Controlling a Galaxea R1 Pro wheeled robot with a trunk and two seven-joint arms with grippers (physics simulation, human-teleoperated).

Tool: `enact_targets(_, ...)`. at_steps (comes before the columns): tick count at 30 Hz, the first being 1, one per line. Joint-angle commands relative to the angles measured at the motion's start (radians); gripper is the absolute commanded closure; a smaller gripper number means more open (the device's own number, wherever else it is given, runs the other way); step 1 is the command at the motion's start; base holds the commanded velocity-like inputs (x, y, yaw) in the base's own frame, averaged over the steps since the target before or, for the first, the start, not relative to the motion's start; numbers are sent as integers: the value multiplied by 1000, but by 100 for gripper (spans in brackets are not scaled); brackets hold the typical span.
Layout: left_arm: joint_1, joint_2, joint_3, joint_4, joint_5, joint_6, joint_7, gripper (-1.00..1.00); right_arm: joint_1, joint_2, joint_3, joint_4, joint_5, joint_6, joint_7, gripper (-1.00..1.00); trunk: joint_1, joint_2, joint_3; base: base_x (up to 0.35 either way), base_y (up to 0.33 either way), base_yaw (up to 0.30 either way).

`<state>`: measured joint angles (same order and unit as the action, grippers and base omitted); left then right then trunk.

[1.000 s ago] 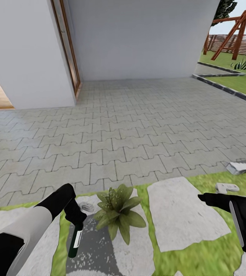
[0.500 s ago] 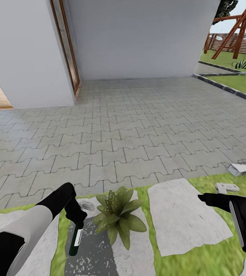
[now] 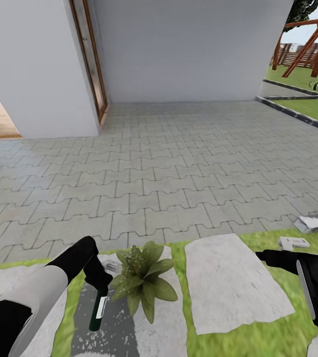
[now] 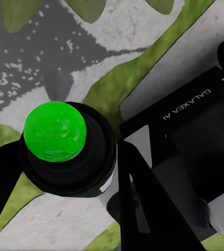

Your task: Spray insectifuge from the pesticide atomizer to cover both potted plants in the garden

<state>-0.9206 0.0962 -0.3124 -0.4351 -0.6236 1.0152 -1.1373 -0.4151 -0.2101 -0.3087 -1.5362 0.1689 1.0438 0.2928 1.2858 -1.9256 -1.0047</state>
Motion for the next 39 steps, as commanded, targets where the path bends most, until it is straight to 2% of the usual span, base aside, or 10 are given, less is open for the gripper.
enact_targets(1,0,0,-2,-2,-9,6,-10,100,-1,0,0,-1,11,3,10,-100,0,0,-1,0,-59,85)
enact_targets(10,0,3,-1,-2,-9,6,-10,100,-1,0,0,-1,11,3,9,-100,0,0,-1,0,-11,194)
enact_targets(19,1,1,-1,-2,-10,6,-11,100,-1,0,-1,-1,11,3,9,-100,0,0,-1,0,59,27)
enact_targets(32,2,1,-2,-2,-10,6,-12,100,-1,0,-1,-1,11,3,9,-100,0,0,-1,-46,-258,215)
enact_targets(39,1,1,-1,-2,-10,6,-11,100,-1,0,0,-1,11,3,9,-100,0,0,-1,-112,-228,50)
